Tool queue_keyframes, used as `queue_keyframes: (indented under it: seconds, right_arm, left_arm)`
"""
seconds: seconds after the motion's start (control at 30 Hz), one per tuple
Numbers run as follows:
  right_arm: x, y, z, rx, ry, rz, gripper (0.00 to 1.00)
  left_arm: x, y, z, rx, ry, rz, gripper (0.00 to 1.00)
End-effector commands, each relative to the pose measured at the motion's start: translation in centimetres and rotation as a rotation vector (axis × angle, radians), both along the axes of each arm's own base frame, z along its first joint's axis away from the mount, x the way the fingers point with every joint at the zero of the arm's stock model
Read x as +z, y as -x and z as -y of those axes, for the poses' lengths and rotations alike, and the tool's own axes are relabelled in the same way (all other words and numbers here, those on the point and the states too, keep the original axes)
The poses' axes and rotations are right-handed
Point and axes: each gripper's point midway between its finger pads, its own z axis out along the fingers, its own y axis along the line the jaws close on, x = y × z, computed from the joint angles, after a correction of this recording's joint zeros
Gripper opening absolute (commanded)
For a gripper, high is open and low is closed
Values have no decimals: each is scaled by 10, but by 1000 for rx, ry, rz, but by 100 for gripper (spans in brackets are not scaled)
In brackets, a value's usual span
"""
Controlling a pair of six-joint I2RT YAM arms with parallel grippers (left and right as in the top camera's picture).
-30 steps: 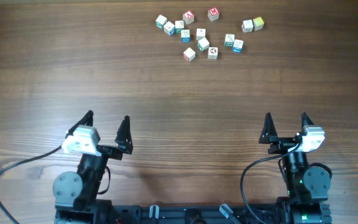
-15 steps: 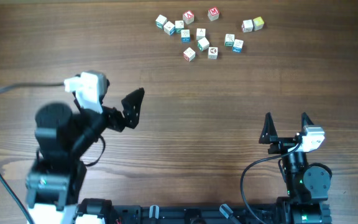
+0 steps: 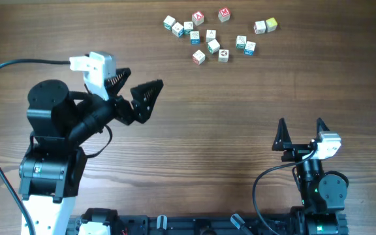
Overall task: Form a circle
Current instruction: 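Reach the left gripper forward over the block cluster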
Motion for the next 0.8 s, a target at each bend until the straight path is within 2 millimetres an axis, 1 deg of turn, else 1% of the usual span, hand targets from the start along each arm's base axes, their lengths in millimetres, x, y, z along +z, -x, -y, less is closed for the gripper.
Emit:
queue_keyframes:
  seconds: [0.0,0.07,0.17,0.2,0.23,0.27,0.3,0.37,0.4,0.53,0.63,0.77]
  right_arm:
    - [1,0,-3,17,-5,3,100]
    - [1,0,-3,17,-5,3,100]
    - [1,0,-3,16,-4,3,100]
    - [1,0,-3,17,-5,3,100]
    - [1,0,-3,17,-5,3,100]
    - [0,0,-3,17,-5,3,100]
    - [1,0,-3,17,-5,3,100]
    - [1,0,-3,17,-5,3,100]
    - [1,0,-3,17,-5,3,100]
    - [1,0,-3,17,-5,3,100]
    - [1,0,-3,17,-5,3,99]
    - [1,0,-3,17,-5,3,100]
  left_arm:
    - [0,-24,-21,204,129,-109,100]
    - [-7,-33,-22,213,122,-129,100]
    - [-17,-54,-17,208,112,-179,100]
    - [-19,-62,-11,196,108,-192,100]
    - [-18,-72,-1,173,102,-203,99]
    - [-17,-87,10,173,85,-213,100]
    - [-18,-93,13,185,73,-217,100]
    - [-24,-113,21,232,28,-238,100]
    - [-26,-119,26,244,10,-249,99]
    - [-40,-146,55,225,-30,-298,100]
    - [-50,-164,66,221,-36,-315,100]
    - [-68,-193,85,206,-33,-305,100]
